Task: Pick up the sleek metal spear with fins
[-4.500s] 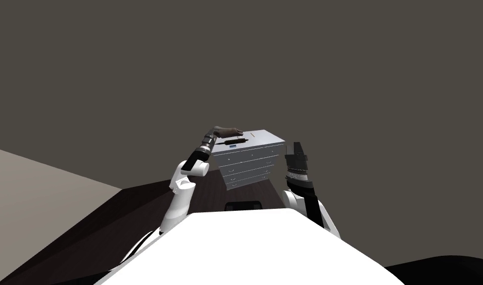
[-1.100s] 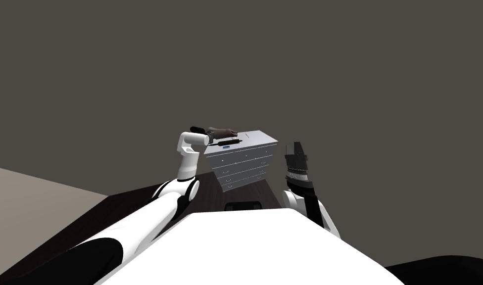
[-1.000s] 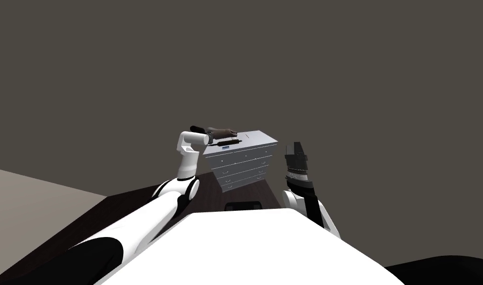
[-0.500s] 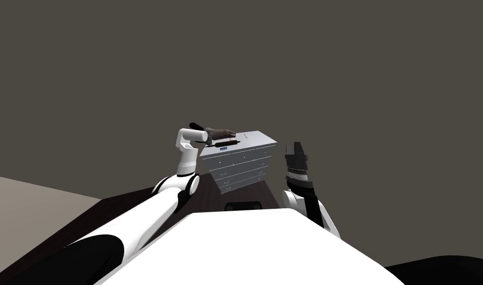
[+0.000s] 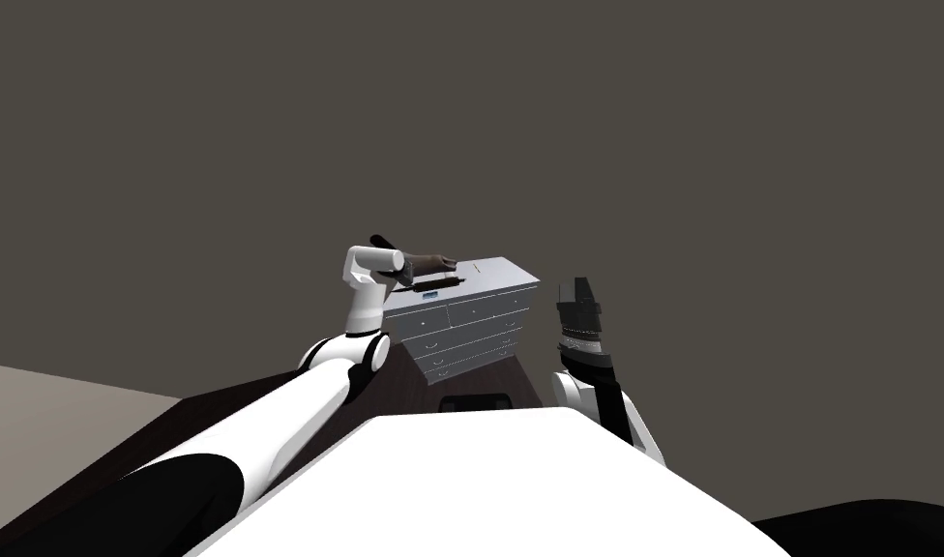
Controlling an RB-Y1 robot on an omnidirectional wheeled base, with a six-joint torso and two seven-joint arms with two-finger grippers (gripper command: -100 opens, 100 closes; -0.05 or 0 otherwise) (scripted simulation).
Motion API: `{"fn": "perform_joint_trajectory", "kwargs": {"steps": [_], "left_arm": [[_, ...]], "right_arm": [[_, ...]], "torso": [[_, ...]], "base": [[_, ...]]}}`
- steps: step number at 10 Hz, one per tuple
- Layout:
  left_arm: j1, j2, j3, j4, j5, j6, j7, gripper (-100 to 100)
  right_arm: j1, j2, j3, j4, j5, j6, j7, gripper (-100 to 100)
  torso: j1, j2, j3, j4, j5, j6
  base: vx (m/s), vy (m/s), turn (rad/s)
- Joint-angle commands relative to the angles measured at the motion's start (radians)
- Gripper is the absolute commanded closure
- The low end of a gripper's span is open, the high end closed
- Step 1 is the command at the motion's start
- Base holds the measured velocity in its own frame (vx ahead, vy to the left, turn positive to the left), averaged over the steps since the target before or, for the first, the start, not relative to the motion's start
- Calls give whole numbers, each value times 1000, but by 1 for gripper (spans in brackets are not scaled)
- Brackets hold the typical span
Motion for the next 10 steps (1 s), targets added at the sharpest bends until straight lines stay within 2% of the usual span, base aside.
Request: {"fn": "perform_joint_trajectory", "kwargs": {"steps": [1, 2, 3, 5, 6, 7, 8, 10], "left_arm": [[-8, 4, 7, 15, 7, 39, 5, -100], [-28, 9, 19, 46, 18, 75, 14, -100], [-28, 9, 19, 46, 18, 86, 14, -100], [-58, 18, 40, 102, 38, 156, 32, -100], [-58, 18, 40, 102, 38, 177, 32, -100], [-70, 21, 48, 125, 46, 209, 39, -100], [-70, 21, 48, 125, 46, 220, 39, -100], [-87, 26, 63, 162, 60, 286, 51, -100]], "right_arm": [[0, 0, 0, 0, 0, 0, 0, 0], [0, 0, 0, 0, 0, 0, 0, 0], [0, 0, 0, 0, 0, 0, 0, 0], [0, 0, 0, 0, 0, 0, 0, 0], [0, 0, 0, 0, 0, 0, 0, 0], [0, 0, 0, 0, 0, 0, 0, 0], [0, 0, 0, 0, 0, 0, 0, 0], [0, 0, 0, 0, 0, 0, 0, 0]], "torso": [[0, 0, 0, 0, 0, 0], [0, 1, 0, 0, 0, 0], [0, 1, 0, 0, 0, 0], [0, 1, 0, 0, 0, 0], [-1, -2, -1, 0, 0, 0], [0, -1, -1, 0, 0, 0], [0, 0, 0, 0, 0, 0], [0, 2, 1, 0, 0, 0]], "base": [[65, -32, -11], [70, -46, -23], [60, -38, -9], [97, -45, -26], [99, -44, -5], [80, -44, -14], [52, -33, -5], [68, -32, -16]]}}
